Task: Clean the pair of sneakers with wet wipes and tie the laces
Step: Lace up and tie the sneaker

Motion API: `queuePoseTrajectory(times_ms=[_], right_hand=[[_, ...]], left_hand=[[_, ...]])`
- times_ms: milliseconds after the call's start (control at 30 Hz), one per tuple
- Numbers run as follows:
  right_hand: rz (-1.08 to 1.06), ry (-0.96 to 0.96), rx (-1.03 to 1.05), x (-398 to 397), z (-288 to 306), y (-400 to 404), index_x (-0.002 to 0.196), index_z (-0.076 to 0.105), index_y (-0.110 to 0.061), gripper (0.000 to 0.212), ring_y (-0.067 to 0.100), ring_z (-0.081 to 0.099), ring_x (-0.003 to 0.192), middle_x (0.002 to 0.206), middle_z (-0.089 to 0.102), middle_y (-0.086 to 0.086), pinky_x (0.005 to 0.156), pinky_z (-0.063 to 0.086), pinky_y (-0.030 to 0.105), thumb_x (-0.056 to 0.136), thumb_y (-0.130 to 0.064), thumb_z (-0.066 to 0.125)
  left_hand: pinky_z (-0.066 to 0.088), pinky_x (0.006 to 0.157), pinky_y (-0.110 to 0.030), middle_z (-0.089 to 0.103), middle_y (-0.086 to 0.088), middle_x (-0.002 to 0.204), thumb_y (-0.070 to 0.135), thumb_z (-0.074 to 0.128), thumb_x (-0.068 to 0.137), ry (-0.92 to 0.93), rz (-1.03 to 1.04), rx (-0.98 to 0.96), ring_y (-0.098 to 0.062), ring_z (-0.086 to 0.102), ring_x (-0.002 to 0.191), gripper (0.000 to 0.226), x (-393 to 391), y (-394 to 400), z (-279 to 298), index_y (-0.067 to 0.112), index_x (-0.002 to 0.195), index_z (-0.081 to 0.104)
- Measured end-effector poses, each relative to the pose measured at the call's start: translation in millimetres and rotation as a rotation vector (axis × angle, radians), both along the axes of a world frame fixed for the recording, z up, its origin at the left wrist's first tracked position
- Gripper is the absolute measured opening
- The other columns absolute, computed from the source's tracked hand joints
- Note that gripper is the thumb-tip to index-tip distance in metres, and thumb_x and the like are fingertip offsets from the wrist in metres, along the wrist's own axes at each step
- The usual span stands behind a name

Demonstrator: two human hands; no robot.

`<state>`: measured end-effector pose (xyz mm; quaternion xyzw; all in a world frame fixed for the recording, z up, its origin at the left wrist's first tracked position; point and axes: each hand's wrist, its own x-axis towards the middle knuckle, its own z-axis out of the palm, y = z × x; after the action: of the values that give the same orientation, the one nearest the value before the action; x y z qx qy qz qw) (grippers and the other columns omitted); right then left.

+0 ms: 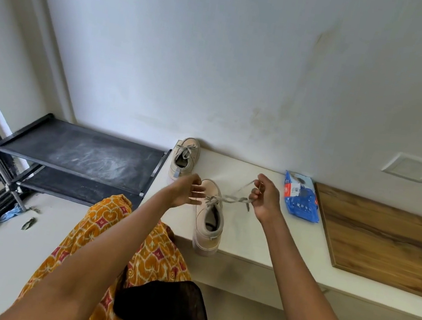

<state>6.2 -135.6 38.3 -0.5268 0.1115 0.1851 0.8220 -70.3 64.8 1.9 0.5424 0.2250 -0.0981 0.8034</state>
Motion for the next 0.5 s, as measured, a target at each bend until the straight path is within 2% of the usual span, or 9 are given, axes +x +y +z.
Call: queuePoseTrajectory(times_ms=[100, 167, 267, 367, 433, 500], right_hand=[[0.055, 0.010, 0.128, -4.7, 3.0, 5.4, 0.092, 0.053, -0.013, 0.011, 0.006, 0.047, 0.046, 0.078, 0.059, 0.001, 0.040, 0.038, 0.016, 0.087, -0.016, 0.061], [0.089, -0.029, 0.170, -7.6, 7.3, 10.6, 0.096, 0.055, -0.012, 0.011, 0.009, 0.054, 0.051, 0.086, 0.061, 0.004, 0.044, 0.044, 0.018, 0.088, -0.015, 0.061], [0.124, -0.085, 0.206, -9.5, 15.5, 14.1, 0.103, 0.058, -0.013, 0.013, 0.013, 0.059, 0.063, 0.101, 0.063, 0.007, 0.052, 0.050, 0.020, 0.090, -0.017, 0.059], [0.123, -0.130, 0.276, -4.7, 25.7, 14.5, 0.104, 0.059, -0.015, 0.014, 0.014, 0.060, 0.066, 0.108, 0.062, 0.007, 0.053, 0.050, 0.021, 0.092, -0.011, 0.053], [0.105, -0.168, 0.223, -0.3, 32.6, 13.3, 0.105, 0.060, -0.016, 0.018, 0.012, 0.059, 0.064, 0.106, 0.064, 0.005, 0.053, 0.048, 0.021, 0.092, -0.006, 0.050], [0.098, -0.216, 0.056, 2.8, 33.9, 10.2, 0.104, 0.061, -0.017, 0.023, 0.012, 0.057, 0.065, 0.103, 0.066, 0.003, 0.056, 0.046, 0.021, 0.092, -0.003, 0.047]], left_hand=[[0.047, 0.064, -0.027, 0.054, -0.007, 0.085, 0.016, 0.048, 0.096, -0.063, -0.145, 0.446, -0.016, 0.054, 0.071, 0.009, 0.2, -14.0, -1.6, 0.011, 0.089, 0.051], [0.047, 0.060, -0.022, 0.055, -0.006, 0.087, 0.014, 0.056, 0.092, -0.182, -0.136, 0.546, -0.014, 0.054, 0.072, 0.006, 1.2, -28.3, -3.2, 0.012, 0.097, 0.053], [0.047, 0.069, -0.024, 0.050, -0.003, 0.092, 0.010, 0.064, 0.084, -0.366, -0.168, 0.712, -0.012, 0.050, 0.078, 0.027, 6.4, -42.9, -3.9, 0.021, 0.108, 0.058], [0.040, 0.075, -0.024, 0.047, -0.001, 0.096, 0.020, 0.067, 0.083, -0.474, -0.303, 1.005, -0.009, 0.046, 0.083, 0.024, 14.0, -46.0, -2.5, 0.023, 0.107, 0.066], [0.035, 0.078, -0.024, 0.049, -0.003, 0.100, 0.027, 0.066, 0.085, -0.444, -0.378, 1.153, -0.013, 0.047, 0.092, 0.018, 17.8, -41.2, -6.1, 0.020, 0.102, 0.069], [0.035, 0.084, -0.027, 0.052, -0.007, 0.106, 0.028, 0.063, 0.087, -0.372, -0.389, 1.277, -0.019, 0.047, 0.103, 0.020, 16.6, -32.4, -11.2, 0.016, 0.102, 0.069]])
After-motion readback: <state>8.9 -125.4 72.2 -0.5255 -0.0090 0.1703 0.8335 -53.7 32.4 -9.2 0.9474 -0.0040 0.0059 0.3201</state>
